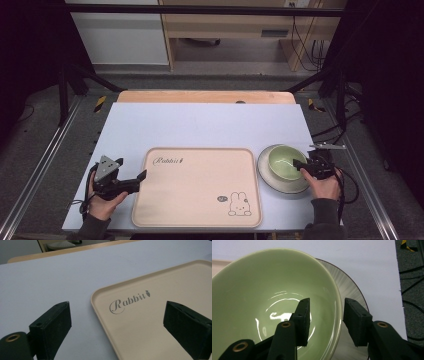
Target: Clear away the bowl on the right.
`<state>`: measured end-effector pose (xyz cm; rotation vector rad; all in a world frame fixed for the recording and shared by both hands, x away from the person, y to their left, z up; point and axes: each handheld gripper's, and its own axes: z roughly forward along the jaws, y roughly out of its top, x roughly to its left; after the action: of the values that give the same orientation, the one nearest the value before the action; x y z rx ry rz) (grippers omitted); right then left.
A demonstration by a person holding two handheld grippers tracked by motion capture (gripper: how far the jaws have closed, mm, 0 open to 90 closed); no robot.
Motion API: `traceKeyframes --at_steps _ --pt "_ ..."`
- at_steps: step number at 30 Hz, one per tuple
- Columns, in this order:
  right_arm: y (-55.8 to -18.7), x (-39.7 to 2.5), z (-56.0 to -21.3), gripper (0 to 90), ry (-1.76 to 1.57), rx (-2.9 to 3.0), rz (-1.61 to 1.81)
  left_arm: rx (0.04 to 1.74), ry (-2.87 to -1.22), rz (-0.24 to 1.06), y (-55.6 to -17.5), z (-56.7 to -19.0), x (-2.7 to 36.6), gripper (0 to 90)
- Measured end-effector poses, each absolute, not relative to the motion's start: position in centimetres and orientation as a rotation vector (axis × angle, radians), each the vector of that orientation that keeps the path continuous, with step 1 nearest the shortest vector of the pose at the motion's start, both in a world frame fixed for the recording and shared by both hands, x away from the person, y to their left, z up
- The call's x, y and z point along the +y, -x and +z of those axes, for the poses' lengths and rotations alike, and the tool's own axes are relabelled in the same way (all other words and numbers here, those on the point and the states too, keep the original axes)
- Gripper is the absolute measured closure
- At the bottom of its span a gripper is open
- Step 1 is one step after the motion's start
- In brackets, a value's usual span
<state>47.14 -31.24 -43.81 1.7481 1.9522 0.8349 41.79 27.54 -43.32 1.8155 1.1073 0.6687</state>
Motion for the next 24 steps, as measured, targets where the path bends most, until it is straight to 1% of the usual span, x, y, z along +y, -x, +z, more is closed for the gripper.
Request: traceKeyframes --at_steps 2,3,4,9,10,15,24 --pt "-47.27 -31.29 -43.92 60.4 -1.765 1.961 0.828 1.110 -1.815 0.667 -41.83 -43.35 27.56 7.5" --pt "-47.27 -31.29 -43.92 60.4 -1.765 1.961 0.828 1.111 -1.815 0.668 -41.83 -43.36 27.55 7.5" --pt "-47.35 -31.32 -44.02 62.6 -1.773 1.963 0.823 1.112 -1.815 0.669 -41.83 -43.36 27.56 7.5" --pt "-47.47 -31.46 -44.14 65.9 -1.786 1.972 0.824 1.111 -1.814 0.668 -41.83 -43.36 27.55 7.6" --pt "-47.56 -31.47 -44.16 67.7 -1.806 1.975 0.826 1.111 -1.816 0.668 -41.84 -43.37 27.55 7.6" --pt "-47.68 -31.48 -44.23 69.8 -1.831 1.980 0.824 1.111 -1.819 0.667 -41.88 -43.44 27.53 7.6" --pt "-47.89 -31.67 -44.36 76.5 -1.872 1.995 0.818 1.109 -1.825 0.666 -41.89 -43.48 27.49 7.6"
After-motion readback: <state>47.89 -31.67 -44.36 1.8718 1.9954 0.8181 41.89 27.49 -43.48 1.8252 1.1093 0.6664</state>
